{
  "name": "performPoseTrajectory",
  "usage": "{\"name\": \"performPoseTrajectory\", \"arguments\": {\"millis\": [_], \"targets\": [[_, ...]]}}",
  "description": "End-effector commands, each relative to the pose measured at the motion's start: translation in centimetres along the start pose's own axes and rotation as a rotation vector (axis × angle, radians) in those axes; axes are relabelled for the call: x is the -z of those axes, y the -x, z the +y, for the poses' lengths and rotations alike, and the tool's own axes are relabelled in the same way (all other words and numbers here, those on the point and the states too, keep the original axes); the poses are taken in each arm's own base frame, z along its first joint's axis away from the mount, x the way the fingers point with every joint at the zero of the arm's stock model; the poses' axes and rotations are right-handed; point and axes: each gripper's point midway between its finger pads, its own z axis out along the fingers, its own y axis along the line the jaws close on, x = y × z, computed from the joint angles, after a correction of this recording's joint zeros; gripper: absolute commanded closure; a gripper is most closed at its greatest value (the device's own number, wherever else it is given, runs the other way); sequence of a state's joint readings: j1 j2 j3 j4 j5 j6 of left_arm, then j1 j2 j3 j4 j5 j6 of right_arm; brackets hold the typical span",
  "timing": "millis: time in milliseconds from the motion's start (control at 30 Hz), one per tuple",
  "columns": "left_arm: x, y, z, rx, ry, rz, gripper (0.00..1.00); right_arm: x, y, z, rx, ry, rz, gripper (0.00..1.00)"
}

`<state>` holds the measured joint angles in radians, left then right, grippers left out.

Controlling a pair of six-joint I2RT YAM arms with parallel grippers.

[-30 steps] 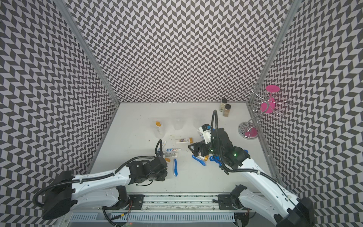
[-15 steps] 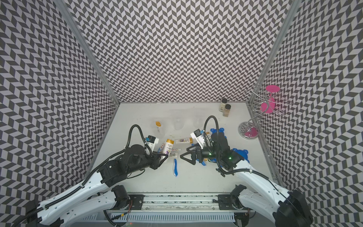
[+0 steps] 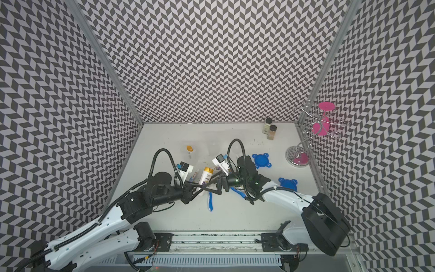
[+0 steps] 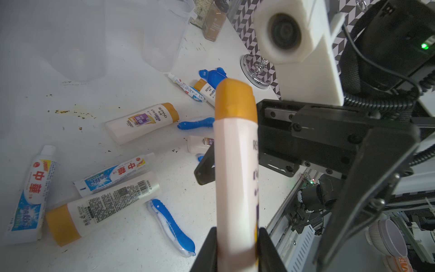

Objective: Pack away toiletry kits
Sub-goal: Pick up the toiletry item from the center of the board.

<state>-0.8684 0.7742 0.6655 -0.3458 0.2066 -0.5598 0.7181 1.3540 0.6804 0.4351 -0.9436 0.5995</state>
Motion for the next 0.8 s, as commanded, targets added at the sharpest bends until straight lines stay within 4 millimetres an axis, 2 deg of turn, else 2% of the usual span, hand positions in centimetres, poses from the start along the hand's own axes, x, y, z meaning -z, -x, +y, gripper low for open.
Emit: {"name": "performPoseTrajectory", "arguments": {"millis": [0, 67, 133, 300, 400, 433, 533, 567, 633, 733, 767], "targets": [[0.4, 0.9, -1.4, -0.025, -0.08, -0.035, 1.0, -0.6, 2.6, 2.5, 0.105, 0.089, -0.055, 0.12], [0.3, 0.8, -1.3, -0.022, -0.084, -0.031, 1.0, -0.6, 2.8, 2.6, 0.109, 0.096, -0.067, 0.3], [0.3, 0.8, -1.1, -0.02, -0.083, -0.029, 1.0, -0.6, 3.0, 2.6, 0.11, 0.098, -0.075, 0.45], [0.3, 0.9, -0.4, -0.012, -0.067, -0.028, 1.0, -0.8, 3.5, 2.4, 0.116, 0.093, -0.079, 0.71], [0.4, 1.2, 0.7, -0.001, -0.016, -0.034, 1.0, -1.4, 4.5, 1.6, 0.13, 0.054, -0.075, 0.86], [0.6, 1.3, 1.5, 0.011, 0.026, -0.04, 0.96, -1.5, 5.3, 1.2, 0.135, 0.027, -0.084, 0.9], [1.8, 2.3, 4.6, 0.077, 0.189, -0.087, 0.58, -1.6, 8.1, -1.2, 0.155, -0.106, -0.132, 1.0], [2.5, 2.6, 5.6, 0.107, 0.234, -0.112, 0.47, -1.6, 9.3, -2.1, 0.18, -0.168, -0.155, 1.0], [3.7, 3.2, 7.3, 0.165, 0.295, -0.158, 0.2, -2.0, 11.7, -3.7, 0.242, -0.274, -0.191, 1.0], [5.3, 3.5, 9.7, 0.258, 0.374, -0.206, 0.08, -3.0, 15.2, -5.4, 0.323, -0.37, -0.227, 1.0], [5.7, 3.4, 10.5, 0.288, 0.407, -0.209, 0.07, -3.4, 15.9, -6.2, 0.339, -0.396, -0.233, 1.0]]}}
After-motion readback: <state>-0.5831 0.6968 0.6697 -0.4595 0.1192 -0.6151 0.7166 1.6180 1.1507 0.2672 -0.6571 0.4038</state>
